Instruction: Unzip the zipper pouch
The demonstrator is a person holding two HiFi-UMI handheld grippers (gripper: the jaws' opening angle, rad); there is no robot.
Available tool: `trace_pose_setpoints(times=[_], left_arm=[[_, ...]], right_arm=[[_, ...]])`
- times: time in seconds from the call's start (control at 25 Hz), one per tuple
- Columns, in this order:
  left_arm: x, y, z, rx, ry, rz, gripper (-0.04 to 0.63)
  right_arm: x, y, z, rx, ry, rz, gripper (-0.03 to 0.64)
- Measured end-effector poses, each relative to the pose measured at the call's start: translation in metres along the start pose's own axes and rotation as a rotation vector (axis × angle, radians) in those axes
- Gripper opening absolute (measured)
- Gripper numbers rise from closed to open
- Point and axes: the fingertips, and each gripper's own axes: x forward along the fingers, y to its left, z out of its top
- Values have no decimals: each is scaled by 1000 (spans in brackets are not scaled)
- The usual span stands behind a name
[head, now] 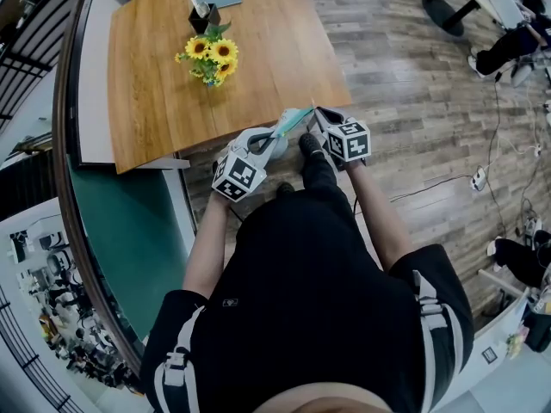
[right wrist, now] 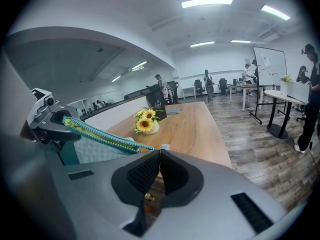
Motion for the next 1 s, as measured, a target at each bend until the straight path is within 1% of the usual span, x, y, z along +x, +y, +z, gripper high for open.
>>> trace_pose_setpoints(times=[0.44,0.6,0.84,1.0], left_arm=[[0,2,5,-1,-10,-6,6],[-2,2,7,-9,-15,-2,6],[-4,-2,9,-14,-22,-2,6],[-7,1,10,-29,-30,5,6]], right_arm=[[-3,-4,1,-12,8,-8,6],[-5,-2,2,-30,-6,-13,6],[-8,-3,0,1,-47,34,21],[-12,-3,-4,-66,-32,28,53]])
